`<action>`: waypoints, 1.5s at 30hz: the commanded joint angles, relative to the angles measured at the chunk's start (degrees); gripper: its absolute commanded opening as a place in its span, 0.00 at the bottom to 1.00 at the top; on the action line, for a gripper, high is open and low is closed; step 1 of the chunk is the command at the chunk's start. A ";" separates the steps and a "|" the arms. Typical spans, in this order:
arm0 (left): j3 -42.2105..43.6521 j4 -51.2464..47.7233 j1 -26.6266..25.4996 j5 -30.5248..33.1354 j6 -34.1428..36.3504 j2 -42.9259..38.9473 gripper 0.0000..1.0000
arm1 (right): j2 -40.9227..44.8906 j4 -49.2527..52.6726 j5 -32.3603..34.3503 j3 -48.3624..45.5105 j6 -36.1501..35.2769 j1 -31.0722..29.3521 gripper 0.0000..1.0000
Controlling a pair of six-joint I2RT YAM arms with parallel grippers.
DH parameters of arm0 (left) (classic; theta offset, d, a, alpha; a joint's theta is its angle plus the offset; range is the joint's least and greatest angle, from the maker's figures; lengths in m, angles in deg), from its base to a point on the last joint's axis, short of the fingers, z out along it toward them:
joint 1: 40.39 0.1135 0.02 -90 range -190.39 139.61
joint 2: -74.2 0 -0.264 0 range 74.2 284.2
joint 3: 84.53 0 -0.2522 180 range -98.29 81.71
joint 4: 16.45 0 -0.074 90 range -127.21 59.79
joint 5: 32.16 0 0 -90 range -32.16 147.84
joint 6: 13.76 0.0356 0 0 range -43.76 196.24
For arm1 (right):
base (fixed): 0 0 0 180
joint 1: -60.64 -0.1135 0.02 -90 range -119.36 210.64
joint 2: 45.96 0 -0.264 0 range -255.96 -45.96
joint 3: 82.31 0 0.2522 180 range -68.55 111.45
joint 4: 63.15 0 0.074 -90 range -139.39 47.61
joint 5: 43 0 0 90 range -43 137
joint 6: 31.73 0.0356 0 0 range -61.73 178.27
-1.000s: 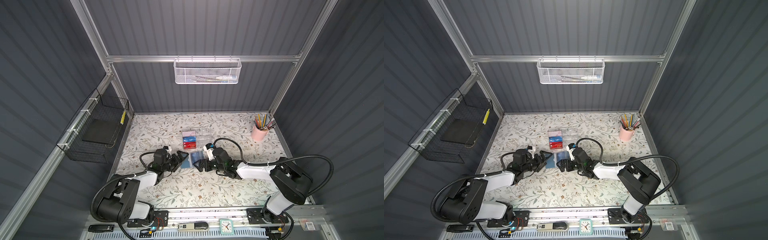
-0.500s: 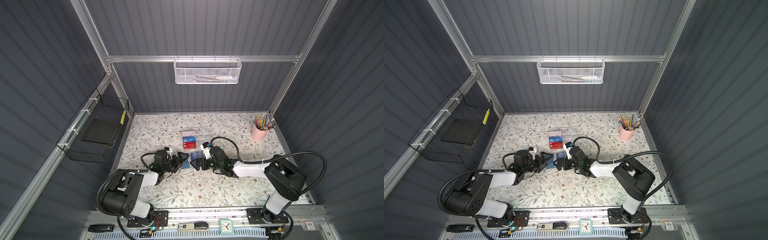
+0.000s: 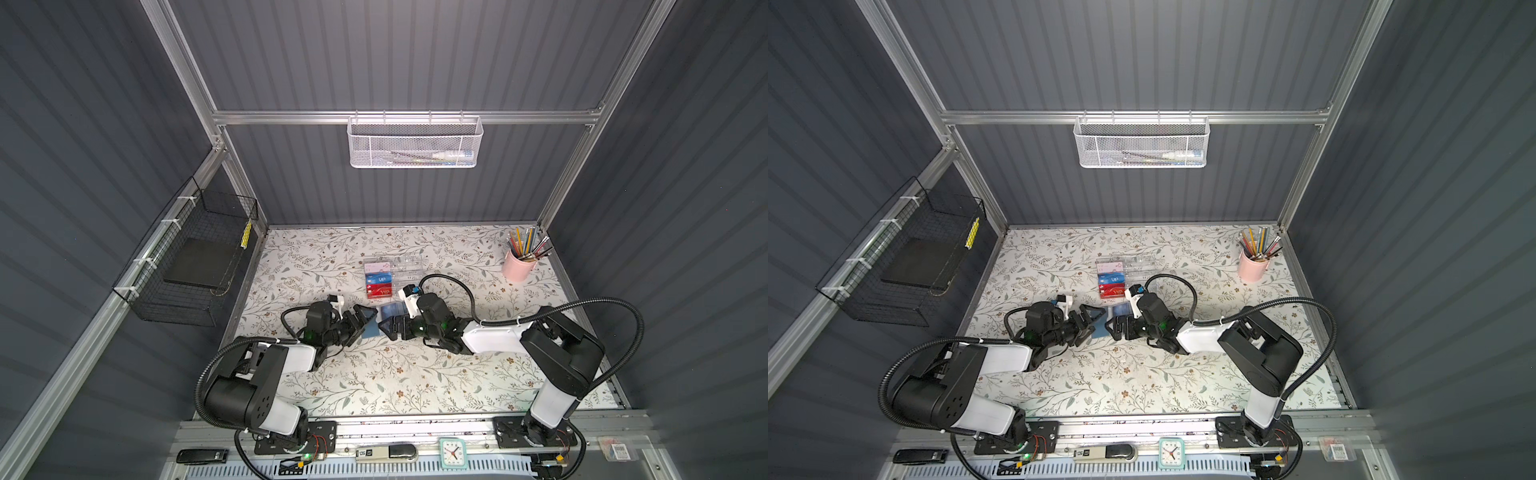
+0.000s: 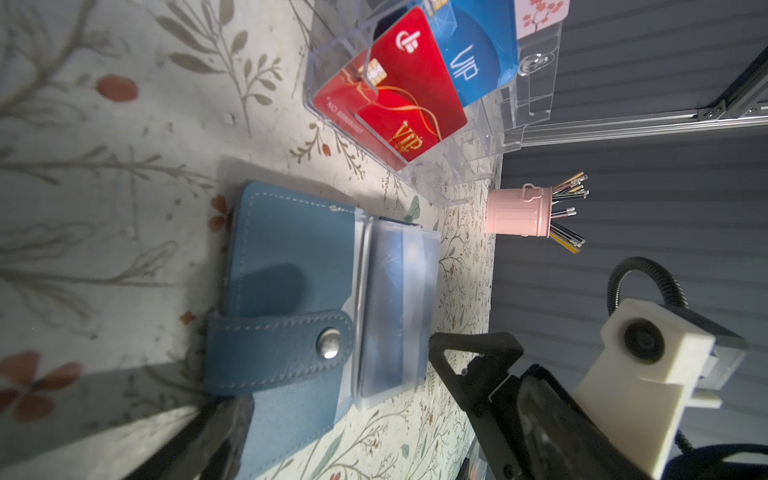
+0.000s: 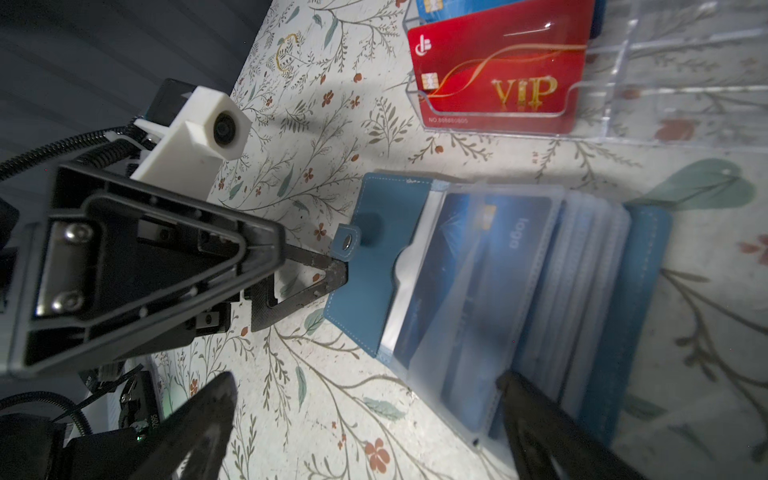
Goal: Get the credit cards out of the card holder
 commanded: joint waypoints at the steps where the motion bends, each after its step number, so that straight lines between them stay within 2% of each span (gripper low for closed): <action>1: 1.28 -0.13 0.64 -0.70 0.09 1.45 1.00 | -0.59 -1.83 -0.85 -0.83 0.97 -0.51 0.99; 12: 1.84 1.25 0.82 -0.95 -0.13 2.31 1.00 | 0.09 -5.87 -1.73 -3.48 2.57 -0.90 0.99; 29: 2.08 0.94 2.05 -2.21 -0.16 1.32 1.00 | 0.58 -5.71 -2.91 0.61 0.98 -3.31 0.99; 45: 3.02 0.46 6.82 -6.42 0.56 0.61 1.00 | -6.03 -6.17 -5.16 7.34 1.83 -4.73 0.99</action>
